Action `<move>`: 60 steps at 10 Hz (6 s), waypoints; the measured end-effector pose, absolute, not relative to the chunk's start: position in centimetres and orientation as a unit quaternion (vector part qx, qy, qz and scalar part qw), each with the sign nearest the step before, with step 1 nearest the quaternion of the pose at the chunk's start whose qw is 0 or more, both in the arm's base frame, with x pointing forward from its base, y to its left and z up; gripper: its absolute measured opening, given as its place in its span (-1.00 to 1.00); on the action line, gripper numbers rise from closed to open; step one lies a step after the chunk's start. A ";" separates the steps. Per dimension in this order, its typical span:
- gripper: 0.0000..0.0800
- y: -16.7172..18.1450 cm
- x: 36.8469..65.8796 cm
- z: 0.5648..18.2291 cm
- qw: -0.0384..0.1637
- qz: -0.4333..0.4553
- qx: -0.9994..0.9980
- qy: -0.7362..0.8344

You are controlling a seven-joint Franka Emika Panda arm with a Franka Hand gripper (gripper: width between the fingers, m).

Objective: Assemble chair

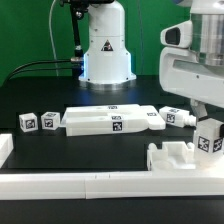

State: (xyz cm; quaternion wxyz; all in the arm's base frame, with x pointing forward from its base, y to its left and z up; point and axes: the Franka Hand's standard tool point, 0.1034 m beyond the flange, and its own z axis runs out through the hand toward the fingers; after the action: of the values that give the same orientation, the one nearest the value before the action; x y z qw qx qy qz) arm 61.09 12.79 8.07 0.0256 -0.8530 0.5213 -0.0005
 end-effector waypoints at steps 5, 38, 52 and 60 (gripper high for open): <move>0.24 12.7 61.2 8.1 0.024 -0.007 -0.915 0.403; 0.62 12.2 61.6 7.7 0.000 -0.037 -0.995 -0.097; -0.29 12.1 61.5 7.3 0.025 -0.006 -0.810 0.586; 0.62 12.4 61.3 7.2 0.008 -0.032 -0.987 0.157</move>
Offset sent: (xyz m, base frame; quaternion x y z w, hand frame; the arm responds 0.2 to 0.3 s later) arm -0.0039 -0.0004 0.0038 -0.0054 0.0157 -0.1738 0.9846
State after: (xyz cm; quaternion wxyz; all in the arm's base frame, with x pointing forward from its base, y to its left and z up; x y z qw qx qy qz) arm 61.26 12.41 7.21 0.0077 -0.9871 0.1566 -0.0321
